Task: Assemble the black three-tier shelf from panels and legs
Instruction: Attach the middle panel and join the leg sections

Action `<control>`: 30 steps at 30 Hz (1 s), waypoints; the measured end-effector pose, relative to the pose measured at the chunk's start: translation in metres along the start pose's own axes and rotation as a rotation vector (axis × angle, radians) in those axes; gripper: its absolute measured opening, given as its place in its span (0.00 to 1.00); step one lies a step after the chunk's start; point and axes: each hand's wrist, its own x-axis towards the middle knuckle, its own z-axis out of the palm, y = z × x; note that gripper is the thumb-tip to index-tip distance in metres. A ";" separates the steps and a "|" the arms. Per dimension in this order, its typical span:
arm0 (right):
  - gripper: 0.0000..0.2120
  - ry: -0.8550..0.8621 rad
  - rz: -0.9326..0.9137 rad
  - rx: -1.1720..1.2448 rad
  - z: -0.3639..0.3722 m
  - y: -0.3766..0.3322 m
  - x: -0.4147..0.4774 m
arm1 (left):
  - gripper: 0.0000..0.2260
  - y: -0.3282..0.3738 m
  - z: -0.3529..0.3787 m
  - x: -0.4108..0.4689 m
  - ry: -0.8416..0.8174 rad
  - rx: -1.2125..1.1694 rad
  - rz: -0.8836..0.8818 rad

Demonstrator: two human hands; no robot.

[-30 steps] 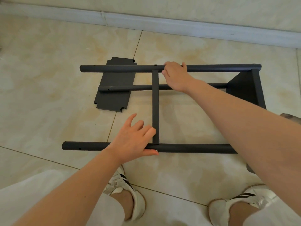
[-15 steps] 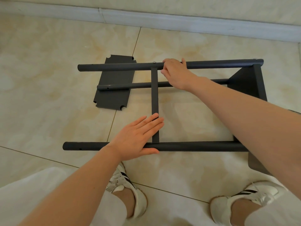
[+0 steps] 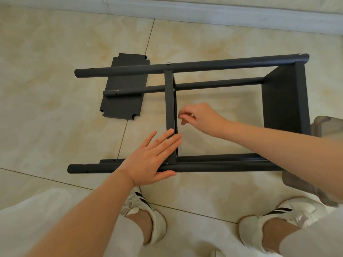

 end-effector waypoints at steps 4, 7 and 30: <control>0.13 -0.242 0.074 -0.003 0.016 0.009 -0.004 | 0.37 0.001 0.001 0.000 -0.001 0.001 -0.006; 0.13 -0.357 0.140 0.139 0.027 0.007 -0.006 | 0.37 0.001 0.001 0.000 -0.007 -0.008 -0.006; 0.03 -0.450 0.327 0.608 0.057 -0.005 -0.024 | 0.37 0.002 -0.001 0.000 -0.007 -0.020 -0.023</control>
